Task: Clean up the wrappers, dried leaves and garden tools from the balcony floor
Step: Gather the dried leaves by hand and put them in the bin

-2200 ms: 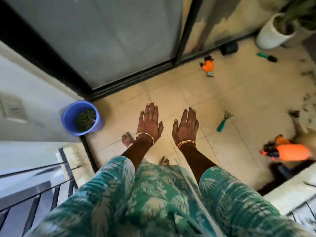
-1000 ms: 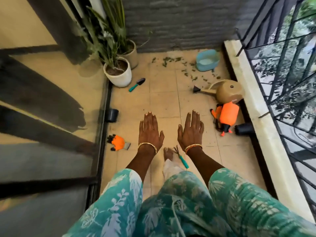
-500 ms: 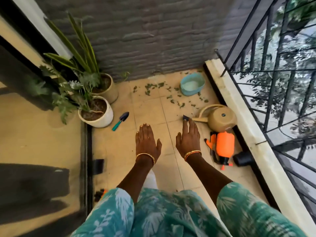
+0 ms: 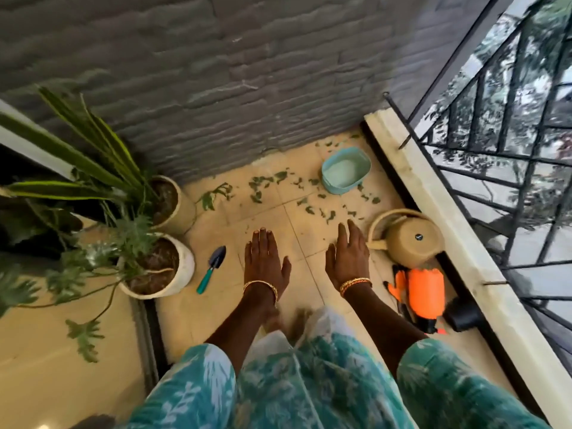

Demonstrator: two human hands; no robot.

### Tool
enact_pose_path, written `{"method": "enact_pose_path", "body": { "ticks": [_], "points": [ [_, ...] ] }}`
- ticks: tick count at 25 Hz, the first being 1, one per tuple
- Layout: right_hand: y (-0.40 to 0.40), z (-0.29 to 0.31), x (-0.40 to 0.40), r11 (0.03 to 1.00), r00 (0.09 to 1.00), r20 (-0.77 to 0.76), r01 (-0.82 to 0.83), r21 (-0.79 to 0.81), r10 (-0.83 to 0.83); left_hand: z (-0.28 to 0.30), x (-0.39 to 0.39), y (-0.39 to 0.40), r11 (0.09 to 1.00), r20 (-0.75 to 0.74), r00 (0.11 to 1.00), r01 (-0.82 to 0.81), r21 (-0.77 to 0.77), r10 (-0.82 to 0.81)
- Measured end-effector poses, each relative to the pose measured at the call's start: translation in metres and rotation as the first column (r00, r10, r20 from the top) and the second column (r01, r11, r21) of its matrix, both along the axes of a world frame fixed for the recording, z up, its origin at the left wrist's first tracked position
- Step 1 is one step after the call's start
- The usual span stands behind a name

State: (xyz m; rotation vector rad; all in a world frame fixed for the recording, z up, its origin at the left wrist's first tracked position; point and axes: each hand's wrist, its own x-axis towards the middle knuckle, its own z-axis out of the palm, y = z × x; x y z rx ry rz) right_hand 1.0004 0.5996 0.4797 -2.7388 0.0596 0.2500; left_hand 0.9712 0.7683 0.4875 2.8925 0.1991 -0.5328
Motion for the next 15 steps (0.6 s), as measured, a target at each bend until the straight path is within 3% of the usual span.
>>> {"method": "enact_pose_path", "body": {
  "ticks": [4, 8, 11, 15],
  "points": [
    [-0.006, -0.035, 0.075, 0.999, 0.993, -0.108, 0.047, -0.017, -0.048, -0.030, 0.073, 0.002, 1.000, -0.043, 0.999, 0.013, -0.006, -0.013],
    [-0.032, -0.109, 0.149, 0.993, 0.970, -0.212, 0.114, -0.044, -0.121, -0.092, 0.151, -0.017, 0.999, -0.056, 0.998, -0.027, -0.040, 0.025],
    [-0.053, -0.219, 0.210, 0.989, 0.939, -0.311, 0.141, -0.048, -0.149, -0.196, 0.215, -0.033, 0.991, -0.096, 0.994, -0.062, -0.122, 0.051],
    [-0.068, -0.394, 0.268, 0.993, 0.900, -0.420, 0.102, -0.064, -0.120, -0.363, 0.276, -0.036, 0.997, -0.128, 0.991, 0.024, -0.071, -0.033]
  ]
}}
